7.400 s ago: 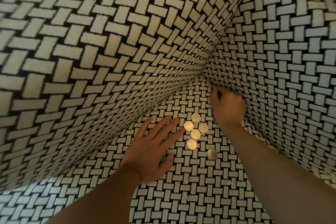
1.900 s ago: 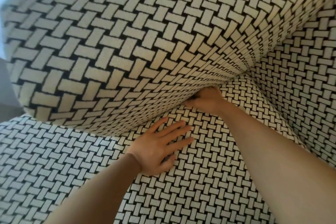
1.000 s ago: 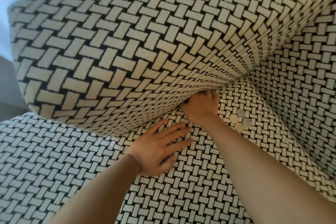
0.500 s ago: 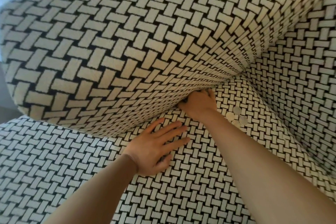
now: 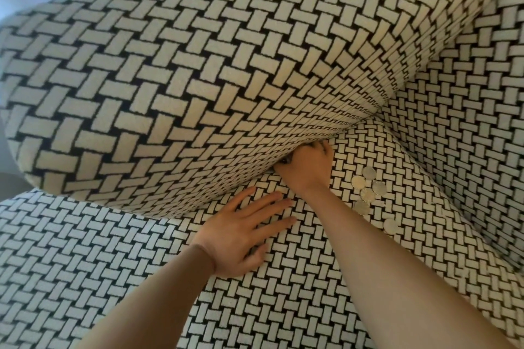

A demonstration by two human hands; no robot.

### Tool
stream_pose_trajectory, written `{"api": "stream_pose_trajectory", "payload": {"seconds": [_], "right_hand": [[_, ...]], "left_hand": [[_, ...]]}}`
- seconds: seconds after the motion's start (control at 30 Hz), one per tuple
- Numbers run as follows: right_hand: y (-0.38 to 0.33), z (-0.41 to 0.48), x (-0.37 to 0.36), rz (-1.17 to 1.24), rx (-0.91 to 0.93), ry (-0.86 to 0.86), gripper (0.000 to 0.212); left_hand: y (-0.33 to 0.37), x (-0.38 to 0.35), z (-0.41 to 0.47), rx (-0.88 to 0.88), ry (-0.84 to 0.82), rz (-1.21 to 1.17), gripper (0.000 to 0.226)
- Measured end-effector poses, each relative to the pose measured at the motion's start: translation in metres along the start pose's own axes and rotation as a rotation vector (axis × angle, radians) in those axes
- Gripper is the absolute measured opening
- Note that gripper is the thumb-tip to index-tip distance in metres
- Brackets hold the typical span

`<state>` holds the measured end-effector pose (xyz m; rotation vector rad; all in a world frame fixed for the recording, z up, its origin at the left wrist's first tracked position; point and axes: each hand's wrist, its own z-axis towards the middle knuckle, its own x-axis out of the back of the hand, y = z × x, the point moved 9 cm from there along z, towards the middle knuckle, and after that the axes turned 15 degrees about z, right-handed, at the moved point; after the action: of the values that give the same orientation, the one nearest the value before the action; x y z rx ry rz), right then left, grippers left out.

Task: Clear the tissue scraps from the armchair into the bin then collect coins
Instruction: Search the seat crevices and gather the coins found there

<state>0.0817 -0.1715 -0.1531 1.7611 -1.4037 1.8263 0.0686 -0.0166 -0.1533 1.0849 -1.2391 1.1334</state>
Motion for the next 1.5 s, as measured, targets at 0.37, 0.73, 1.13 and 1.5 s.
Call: {"api": "stream_pose_trajectory", "payload": {"seconds": [0.37,0.73,1.13,1.5], "right_hand": [[0.008,-0.039,0.027,0.491,0.283,0.160,0.018],[0.091,-0.111,0.086,0.687,0.022,0.216,0.012],[0.144,-0.177,0.098,1.182,-0.486,0.026,0.020],[0.174,-0.205,0.095,1.317,-0.755,0.246,0.032]], "left_hand": [[0.001,-0.002,-0.001,-0.011,-0.033,0.075,0.062],[0.003,-0.003,0.002,0.001,-0.097,0.173,0.061],[0.004,0.001,0.008,0.054,-0.160,0.310,0.057],[0.056,0.034,0.091,0.380,-0.038,-0.153,0.043]]}}
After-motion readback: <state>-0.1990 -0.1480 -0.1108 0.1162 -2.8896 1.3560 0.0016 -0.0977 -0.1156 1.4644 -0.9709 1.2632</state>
